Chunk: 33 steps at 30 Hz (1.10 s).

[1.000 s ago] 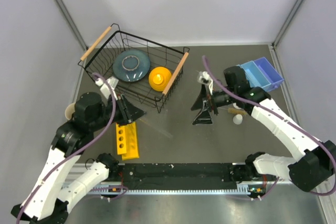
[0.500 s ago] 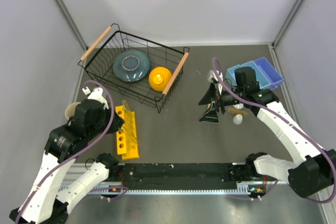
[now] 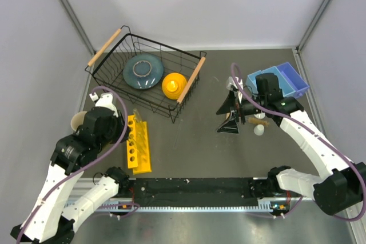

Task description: Organize the chemistry lab equipment

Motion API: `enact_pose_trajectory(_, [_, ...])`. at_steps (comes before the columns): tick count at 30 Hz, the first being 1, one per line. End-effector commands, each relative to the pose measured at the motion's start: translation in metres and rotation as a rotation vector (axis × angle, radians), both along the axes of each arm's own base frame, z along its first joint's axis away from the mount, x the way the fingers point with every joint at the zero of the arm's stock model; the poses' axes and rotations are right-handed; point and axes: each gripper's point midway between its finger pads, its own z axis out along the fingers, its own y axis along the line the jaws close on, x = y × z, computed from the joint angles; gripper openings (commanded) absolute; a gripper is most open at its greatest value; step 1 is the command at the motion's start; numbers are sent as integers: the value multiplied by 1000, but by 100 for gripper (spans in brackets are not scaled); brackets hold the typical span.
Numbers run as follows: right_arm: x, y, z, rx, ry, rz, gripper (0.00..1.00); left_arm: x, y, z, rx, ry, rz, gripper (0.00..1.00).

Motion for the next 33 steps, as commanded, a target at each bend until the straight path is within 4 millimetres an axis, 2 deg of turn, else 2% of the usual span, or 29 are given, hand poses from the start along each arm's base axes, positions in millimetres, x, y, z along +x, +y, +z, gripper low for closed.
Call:
enact_pose_trajectory(1, [3,0,5,29,-31,18,99,9,4,5,29,-39,13,0])
enact_pose_trajectory(17, [-2,-1,8,46,-29,32,99,19,-1,-10,27,-59,5,0])
enact_pose_trajectory(28, [-3,-1,7,53,-22,38,99,14,-6,15,-31,-125,-26,0])
enact_pose_trajectory(33, [-5,-1,8,58,-20,45,99,17,-5,16,-31,-132,-15,0])
